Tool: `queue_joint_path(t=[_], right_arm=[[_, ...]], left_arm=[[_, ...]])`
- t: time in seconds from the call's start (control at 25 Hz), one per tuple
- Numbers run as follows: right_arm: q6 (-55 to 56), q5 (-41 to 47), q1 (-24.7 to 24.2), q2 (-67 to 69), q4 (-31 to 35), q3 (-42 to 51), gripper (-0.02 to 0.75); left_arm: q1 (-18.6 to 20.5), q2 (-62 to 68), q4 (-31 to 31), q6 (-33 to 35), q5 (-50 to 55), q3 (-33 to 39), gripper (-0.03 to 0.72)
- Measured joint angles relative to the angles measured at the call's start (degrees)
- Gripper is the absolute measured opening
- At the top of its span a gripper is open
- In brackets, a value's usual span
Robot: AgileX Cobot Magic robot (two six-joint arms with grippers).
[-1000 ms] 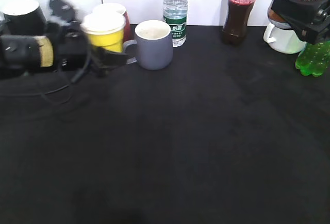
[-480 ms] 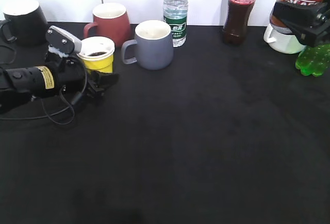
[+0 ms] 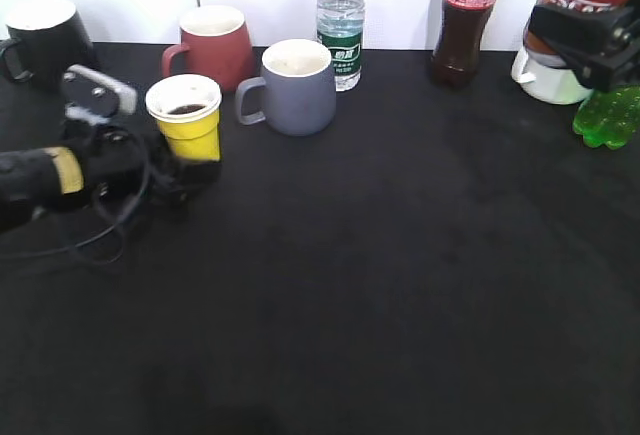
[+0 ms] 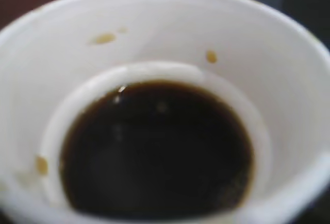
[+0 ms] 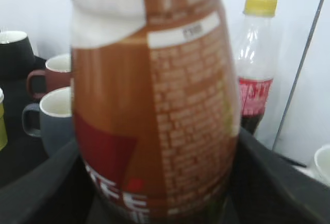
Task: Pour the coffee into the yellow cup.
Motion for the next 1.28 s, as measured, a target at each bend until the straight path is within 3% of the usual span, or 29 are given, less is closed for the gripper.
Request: queue_joint_path(t=[0.12,0.28,0.48,0.6,0.68,0.76,0.92,1.04,1.12,1.2,1.28], right_arm=[[-0.7,0.3,0.0,6.0,2.4,0.0,0.546],[-10.6,0.4,0.0,16.5,8.6,0.0,0.546],[-18.0,-5.4,0.0,27.6,14.1,0.0,0.546],[-18.8,-6.9,0.0,28.6,15.4,0.0,0.546],[-18.5,-6.7,0.0,28.6,15.4,0.0,0.608],[-17.5,-4.2,0.0,28.3,15.6,0.6,0.657],[-17.4,1.5,0.0,21.7,15.6,5.8,0.664],[-14.9,17.1,0.0,12.4,15.8,6.4,0.664],[-11.1,27.6,0.0,6.9,15.8,5.7,0.663],[-7.8,34.9,0.6,2.3,15.8,4.1,0.655],[-7.2,45.5,4.7,-1.0,15.9,1.7,0.651]], left_arm=[[0.3,-5.4,-0.6,-0.4,2.9,4.7,0.631],[0.0,-15.4,-0.8,-1.4,2.9,10.4,0.612],[-0.1,-22.0,-0.8,-3.3,1.9,11.1,0.595],[-0.1,-22.0,-0.8,-3.5,1.9,11.1,0.592],[-0.1,-22.0,-0.8,-3.5,1.9,11.1,0.592],[-0.1,-22.0,-0.8,-3.5,2.3,11.1,0.592],[-0.2,-22.0,0.7,-8.8,5.1,11.1,0.592],[-4.1,-23.5,1.4,-12.9,17.9,11.1,0.591],[-9.8,-24.7,-0.1,-14.5,32.1,9.4,0.591],[-15.0,-25.0,-7.3,-14.8,49.2,4.6,0.587],[-18.4,-25.8,-12.1,-14.9,61.6,-0.6,0.587]])
